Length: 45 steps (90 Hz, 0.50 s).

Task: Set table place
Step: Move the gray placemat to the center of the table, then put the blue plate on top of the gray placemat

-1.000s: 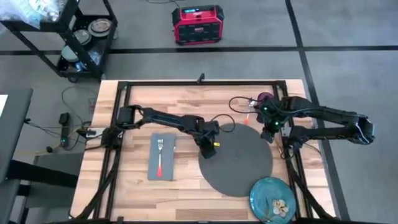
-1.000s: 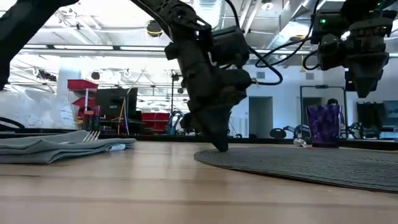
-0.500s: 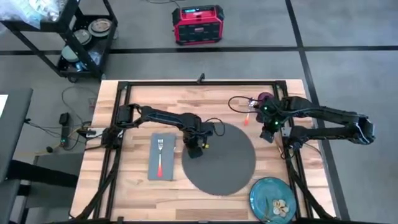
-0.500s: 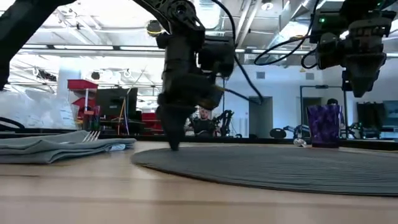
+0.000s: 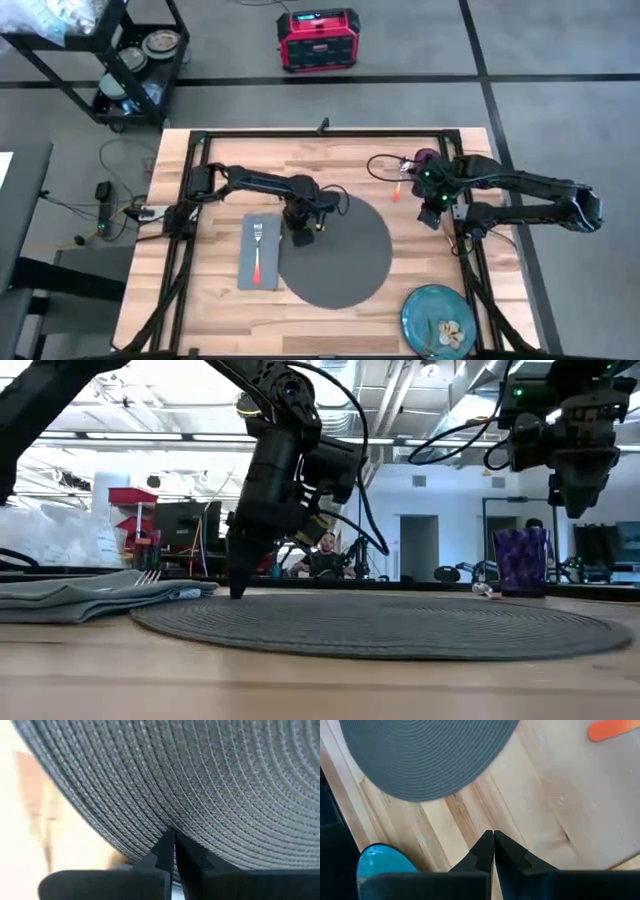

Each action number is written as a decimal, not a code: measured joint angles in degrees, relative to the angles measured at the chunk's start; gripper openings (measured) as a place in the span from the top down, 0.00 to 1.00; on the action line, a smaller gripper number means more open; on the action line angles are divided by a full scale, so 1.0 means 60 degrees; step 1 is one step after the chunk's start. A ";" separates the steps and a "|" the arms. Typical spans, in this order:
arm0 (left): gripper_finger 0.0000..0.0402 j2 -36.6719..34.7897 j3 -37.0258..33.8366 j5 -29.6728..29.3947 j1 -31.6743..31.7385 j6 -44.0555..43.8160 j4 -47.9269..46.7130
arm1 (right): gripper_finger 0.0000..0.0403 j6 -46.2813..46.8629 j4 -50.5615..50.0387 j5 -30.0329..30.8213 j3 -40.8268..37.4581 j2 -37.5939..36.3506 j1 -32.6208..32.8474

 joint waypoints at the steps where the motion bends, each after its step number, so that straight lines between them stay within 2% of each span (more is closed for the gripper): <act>1: 1.00 -0.0014 0.0000 -0.0007 0.0024 -0.0002 -0.0002 | 1.00 0.0000 -0.0002 0.0000 0.0000 0.0000 0.0000; 29: 1.00 -0.0333 -0.0047 -0.0066 0.0231 -0.0116 -0.0593 | 1.00 0.0175 -0.0142 0.0168 0.0000 0.0000 0.0000; 45: 1.00 -0.0693 -0.0040 0.0051 0.0231 0.0001 -0.0604 | 0.92 0.0105 -0.0266 -0.0024 0.0000 -0.0097 0.0011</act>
